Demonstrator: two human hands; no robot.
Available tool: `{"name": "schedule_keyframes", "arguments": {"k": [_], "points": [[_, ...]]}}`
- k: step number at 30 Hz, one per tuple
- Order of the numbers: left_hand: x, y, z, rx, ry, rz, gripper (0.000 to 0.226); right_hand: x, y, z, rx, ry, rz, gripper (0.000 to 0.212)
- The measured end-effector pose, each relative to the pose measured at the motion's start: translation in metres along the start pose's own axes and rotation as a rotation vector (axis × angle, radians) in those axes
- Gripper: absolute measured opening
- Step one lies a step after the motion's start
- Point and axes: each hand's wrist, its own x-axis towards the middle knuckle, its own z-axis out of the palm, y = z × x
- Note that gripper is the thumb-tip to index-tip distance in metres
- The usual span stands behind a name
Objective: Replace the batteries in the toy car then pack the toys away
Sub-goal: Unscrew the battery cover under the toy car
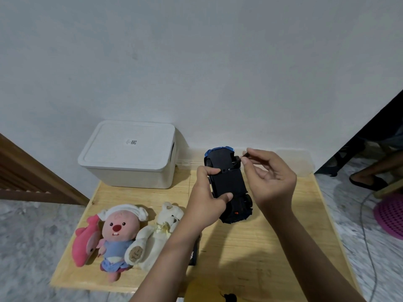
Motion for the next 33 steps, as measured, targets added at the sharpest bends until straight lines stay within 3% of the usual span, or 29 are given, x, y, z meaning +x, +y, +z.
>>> {"name": "schedule_keyframes", "arguments": {"k": [33], "points": [[-0.010,-0.012,-0.009,-0.062,0.027,-0.051,0.051,-0.016,-0.007,0.003,-0.037,-0.027,0.024,0.025]]}}
